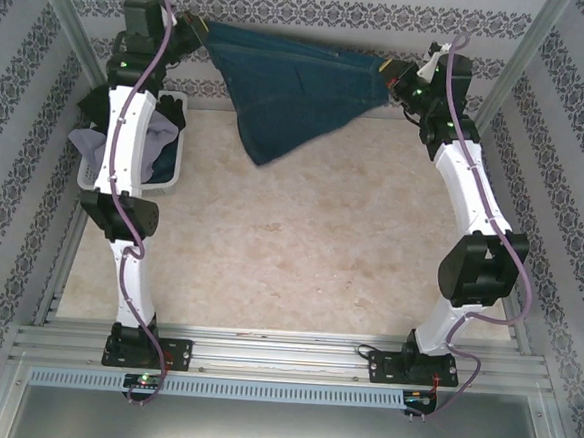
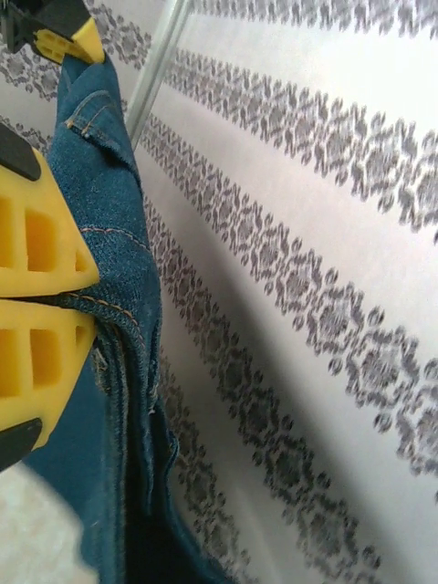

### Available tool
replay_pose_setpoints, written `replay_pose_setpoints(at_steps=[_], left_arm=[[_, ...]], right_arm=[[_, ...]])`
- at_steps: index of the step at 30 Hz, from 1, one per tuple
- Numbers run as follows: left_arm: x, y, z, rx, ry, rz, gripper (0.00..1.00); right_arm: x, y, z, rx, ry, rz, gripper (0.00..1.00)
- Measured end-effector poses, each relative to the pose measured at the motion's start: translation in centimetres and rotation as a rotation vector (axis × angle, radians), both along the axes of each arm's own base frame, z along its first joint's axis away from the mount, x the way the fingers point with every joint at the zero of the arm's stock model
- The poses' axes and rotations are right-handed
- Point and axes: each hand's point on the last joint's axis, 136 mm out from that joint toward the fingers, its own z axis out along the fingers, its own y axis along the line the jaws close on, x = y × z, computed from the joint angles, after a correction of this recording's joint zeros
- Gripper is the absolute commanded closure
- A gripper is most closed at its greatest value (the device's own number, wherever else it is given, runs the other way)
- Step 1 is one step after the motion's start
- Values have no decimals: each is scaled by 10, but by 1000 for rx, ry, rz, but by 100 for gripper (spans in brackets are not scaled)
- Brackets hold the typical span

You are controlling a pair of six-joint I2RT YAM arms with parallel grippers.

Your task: Fold and stack the skirts

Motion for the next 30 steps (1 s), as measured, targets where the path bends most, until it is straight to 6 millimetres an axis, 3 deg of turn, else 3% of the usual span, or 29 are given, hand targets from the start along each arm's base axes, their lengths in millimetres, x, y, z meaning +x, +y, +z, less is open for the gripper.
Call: replay_pose_setpoints(at_steps=[4,7,8,11,14,16,18,21,23,25,28,30], left_arm=[[-56,-8,32,46,-23,-59,100],[-102,-13,15,67,37,-89,100],[-118,-14,-1,69,69,-97,100],[-159,-13,-79,58,228,-93,100],[-202,-10,-189,16,480,-63,100],[-238,-8,-261,-24,655,-31,100],[-285,-8,-319,-71,816,4,100],[-338,-10,-363,-130,967,42,100],[-352,-11,-369,-153,1012,56,100],[-351,-11,-360,-163,1013,61,100],[-331,-11,-330,-165,975,55,100],[-306,-12,-307,-161,935,43,100]], right_arm=[[-38,1,-3,-24,-28,26,100],[-68,4,-27,-34,-13,59,100],[-78,5,-43,-35,5,71,100],[-104,9,-109,-36,123,113,100],[-144,13,-196,-40,329,144,100],[-180,15,-246,-43,474,165,100],[-215,15,-277,-41,578,179,100],[-262,16,-302,-27,676,207,100],[-282,16,-312,-17,723,212,100],[-297,15,-321,-6,775,210,100],[-296,15,-321,3,794,206,100],[-286,16,-315,6,797,202,100]])
